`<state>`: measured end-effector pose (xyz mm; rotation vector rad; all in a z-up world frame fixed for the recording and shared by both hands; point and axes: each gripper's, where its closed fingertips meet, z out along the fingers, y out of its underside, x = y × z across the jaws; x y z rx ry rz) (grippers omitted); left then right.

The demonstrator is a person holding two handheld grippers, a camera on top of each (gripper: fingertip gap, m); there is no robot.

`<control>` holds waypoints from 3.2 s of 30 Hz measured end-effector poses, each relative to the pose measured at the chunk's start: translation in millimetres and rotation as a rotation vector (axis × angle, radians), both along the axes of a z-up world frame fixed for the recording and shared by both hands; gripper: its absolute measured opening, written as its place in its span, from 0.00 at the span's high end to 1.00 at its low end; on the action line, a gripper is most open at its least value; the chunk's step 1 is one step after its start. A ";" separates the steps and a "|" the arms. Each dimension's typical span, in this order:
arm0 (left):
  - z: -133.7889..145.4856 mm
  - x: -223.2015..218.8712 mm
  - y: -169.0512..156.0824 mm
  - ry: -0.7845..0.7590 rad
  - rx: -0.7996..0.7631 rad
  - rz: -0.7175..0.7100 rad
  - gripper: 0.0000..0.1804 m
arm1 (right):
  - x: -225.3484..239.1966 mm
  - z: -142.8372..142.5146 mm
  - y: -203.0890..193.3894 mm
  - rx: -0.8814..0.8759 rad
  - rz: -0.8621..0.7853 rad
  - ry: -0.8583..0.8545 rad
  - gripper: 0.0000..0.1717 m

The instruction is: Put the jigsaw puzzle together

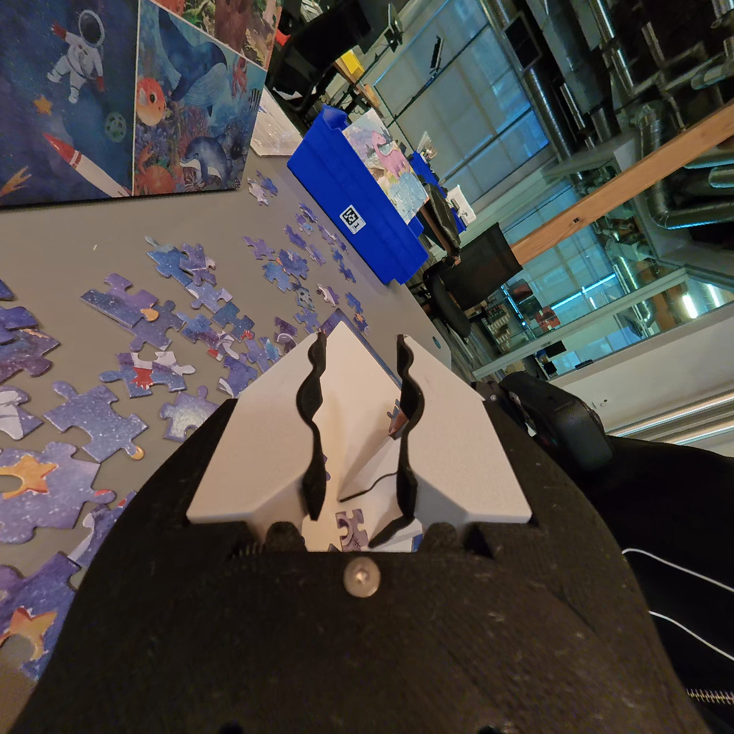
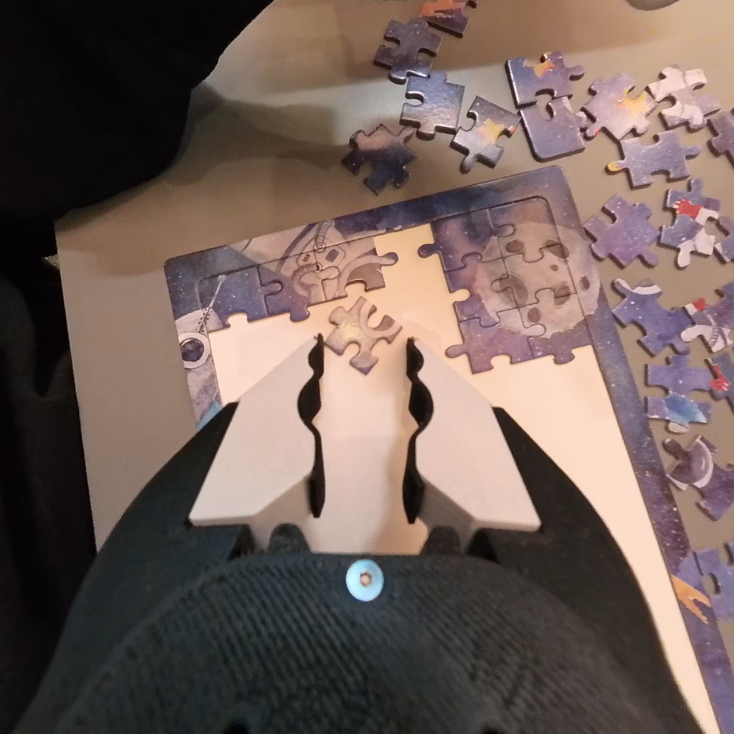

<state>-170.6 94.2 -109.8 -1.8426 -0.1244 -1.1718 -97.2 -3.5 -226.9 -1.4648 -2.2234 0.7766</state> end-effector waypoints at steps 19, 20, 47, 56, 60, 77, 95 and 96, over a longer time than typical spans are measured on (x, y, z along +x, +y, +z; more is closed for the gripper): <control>-0.6 -0.2 0.4 0.000 -0.003 0.002 0.81 | -7.3 1.0 14.0 -0.030 -0.138 0.006 0.77; -0.5 -0.2 0.5 0.000 -0.002 0.002 0.81 | -7.8 0.7 14.1 -0.023 -0.135 0.008 0.77; -0.5 -0.1 0.4 -0.001 -0.002 0.002 0.81 | -6.3 6.5 32.1 0.072 -0.145 0.047 0.82; -0.8 -0.3 0.5 -0.001 -0.003 0.003 0.81 | -11.2 5.8 14.5 -0.031 -0.142 0.047 0.80; -0.6 -0.2 0.3 -0.001 -0.002 0.003 0.81 | -11.5 0.5 13.8 -0.013 -0.142 0.031 0.80; -0.8 -0.4 0.6 0.000 -0.003 0.004 0.81 | -5.3 0.6 11.9 -0.014 -0.124 0.010 0.87; -0.6 -0.2 0.7 0.000 -0.002 0.004 0.81 | 9.0 0.9 1.2 -0.034 -0.084 -0.049 0.83; -0.6 -0.3 0.7 0.000 -0.002 0.004 0.81 | 9.6 1.1 -2.1 -0.043 -0.070 -0.051 0.83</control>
